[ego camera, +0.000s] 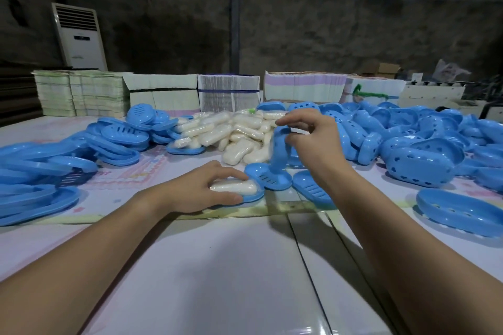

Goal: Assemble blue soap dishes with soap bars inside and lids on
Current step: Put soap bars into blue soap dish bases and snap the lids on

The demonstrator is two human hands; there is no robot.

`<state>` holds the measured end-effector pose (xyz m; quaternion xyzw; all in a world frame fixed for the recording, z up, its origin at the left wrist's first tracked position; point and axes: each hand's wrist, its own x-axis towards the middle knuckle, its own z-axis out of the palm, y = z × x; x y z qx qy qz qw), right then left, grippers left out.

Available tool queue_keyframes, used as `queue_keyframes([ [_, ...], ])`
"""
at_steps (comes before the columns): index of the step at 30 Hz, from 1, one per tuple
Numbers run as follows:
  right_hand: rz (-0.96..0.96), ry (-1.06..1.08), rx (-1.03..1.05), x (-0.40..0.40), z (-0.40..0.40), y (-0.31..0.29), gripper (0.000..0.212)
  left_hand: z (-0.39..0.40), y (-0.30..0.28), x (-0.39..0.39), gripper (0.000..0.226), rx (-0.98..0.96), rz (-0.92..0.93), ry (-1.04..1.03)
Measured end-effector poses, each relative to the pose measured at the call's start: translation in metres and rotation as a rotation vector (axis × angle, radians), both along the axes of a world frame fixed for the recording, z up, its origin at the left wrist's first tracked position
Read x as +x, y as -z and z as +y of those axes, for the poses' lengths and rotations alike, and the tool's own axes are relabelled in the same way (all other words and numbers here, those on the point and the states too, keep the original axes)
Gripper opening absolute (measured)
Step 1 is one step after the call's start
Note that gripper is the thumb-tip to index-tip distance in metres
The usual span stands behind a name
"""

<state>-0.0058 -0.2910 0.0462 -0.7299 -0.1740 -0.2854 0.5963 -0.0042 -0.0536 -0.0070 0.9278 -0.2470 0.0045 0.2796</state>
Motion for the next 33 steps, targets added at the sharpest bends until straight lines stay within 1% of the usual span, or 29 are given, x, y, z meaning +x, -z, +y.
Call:
queue_keyframes([
  [2,0.143,-0.202,0.275,-0.003,0.003,-0.002,0.052,-0.001,0.001,0.001,0.035,-0.016,-0.009,-0.01],
  [4,0.335,-0.456,0.639,-0.003,0.007,0.0,0.049,-0.002,0.003,0.001,0.035,-0.053,-0.01,-0.01],
  [5,0.42,-0.531,0.773,-0.001,0.008,0.002,0.047,-0.002,0.004,0.002,0.035,-0.069,-0.008,-0.009],
  [6,0.491,-0.56,0.82,0.0,0.009,0.006,0.047,-0.003,0.004,0.003,0.036,-0.082,-0.005,-0.012],
  [8,0.597,-0.541,0.728,0.001,0.013,0.012,0.052,-0.002,0.004,0.003,0.039,-0.101,0.007,-0.03],
  [10,0.657,-0.492,0.612,0.002,0.015,0.016,0.059,0.003,0.002,0.003,0.052,-0.122,0.06,-0.045],
  [13,0.75,-0.426,0.557,0.003,0.014,0.018,0.062,0.014,-0.001,0.002,0.068,-0.1,0.171,-0.052],
  [16,0.813,-0.386,0.535,0.002,0.012,0.016,0.054,0.017,-0.003,0.002,0.07,-0.101,0.156,-0.068],
  [18,0.801,-0.361,0.502,0.001,0.011,0.014,0.036,0.017,-0.002,0.003,0.071,-0.14,0.142,-0.072],
  [19,0.779,-0.33,0.446,0.003,0.011,0.015,0.028,0.017,-0.001,0.003,0.073,-0.169,0.141,-0.072],
  [20,0.744,-0.281,0.332,0.005,0.009,0.017,0.028,0.018,0.0,0.004,0.074,-0.196,0.141,-0.076],
  [24,0.524,0.093,-0.456,0.014,0.004,0.027,0.065,0.019,0.0,0.006,0.069,-0.213,0.115,-0.099],
  [26,0.437,0.149,-0.703,0.015,0.003,0.029,0.077,0.021,0.0,0.008,0.067,-0.22,0.117,-0.097],
  [27,0.414,0.161,-0.779,0.016,0.003,0.03,0.08,0.021,0.0,0.008,0.067,-0.228,0.121,-0.095],
  [29,0.399,0.187,-0.867,0.017,0.0,0.029,0.083,0.022,0.0,0.008,0.068,-0.256,0.125,-0.097],
  [33,0.369,0.258,-0.94,0.016,-0.005,0.028,0.085,0.025,0.0,0.009,0.066,-0.267,0.133,-0.087],
])
